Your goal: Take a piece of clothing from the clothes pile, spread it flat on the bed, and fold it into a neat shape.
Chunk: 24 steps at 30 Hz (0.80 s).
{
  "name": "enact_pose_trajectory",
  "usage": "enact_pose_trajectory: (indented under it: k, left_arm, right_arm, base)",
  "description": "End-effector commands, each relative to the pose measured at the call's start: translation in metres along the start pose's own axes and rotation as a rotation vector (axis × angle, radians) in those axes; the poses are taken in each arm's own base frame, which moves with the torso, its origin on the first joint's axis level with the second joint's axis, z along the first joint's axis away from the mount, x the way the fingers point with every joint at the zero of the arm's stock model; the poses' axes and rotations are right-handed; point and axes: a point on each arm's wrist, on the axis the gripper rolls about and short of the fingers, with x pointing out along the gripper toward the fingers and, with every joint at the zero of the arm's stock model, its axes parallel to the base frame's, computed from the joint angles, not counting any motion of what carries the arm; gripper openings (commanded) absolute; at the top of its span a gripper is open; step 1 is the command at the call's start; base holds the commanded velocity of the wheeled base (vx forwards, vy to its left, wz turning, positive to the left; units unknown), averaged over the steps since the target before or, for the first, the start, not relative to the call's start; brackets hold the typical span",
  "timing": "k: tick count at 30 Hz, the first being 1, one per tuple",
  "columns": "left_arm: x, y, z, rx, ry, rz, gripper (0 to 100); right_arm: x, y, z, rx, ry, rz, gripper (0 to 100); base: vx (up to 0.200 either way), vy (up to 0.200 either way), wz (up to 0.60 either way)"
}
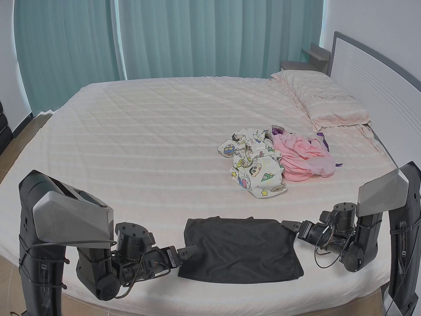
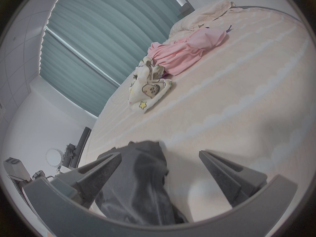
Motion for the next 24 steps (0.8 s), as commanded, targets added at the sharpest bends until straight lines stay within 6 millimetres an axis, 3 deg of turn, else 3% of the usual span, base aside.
enact_pose_trajectory:
  k: [1, 3, 11, 24]
  left_arm:
    - [0.001, 0.0, -0.007, 0.009, 0.028, 0.004, 100]
    - [0.001, -0.001, -0.009, 0.014, 0.034, 0.0, 100]
    - [0.017, 0.002, -0.019, 0.099, 0.042, -0.004, 100]
    - [0.04, 0.003, -0.012, 0.119, -0.03, 0.021, 100]
  right_arm:
    - [-0.003, 0.001, 0.0, -0.008, 0.0, 0.006, 100]
    - [-0.003, 0.001, -0.001, -0.01, 0.004, 0.007, 100]
    - [-0.005, 0.0, -0.006, -0.041, 0.027, -0.002, 100]
    - [-0.007, 0.003, -0.009, -0.054, 0.04, 0.002, 100]
  base:
    - [-0.2, 0.0, 0.0]
    - [-0.2, 0.0, 0.0]
    - [0.0, 0.0, 0.0]
    - [0.0, 0.0, 0.0]
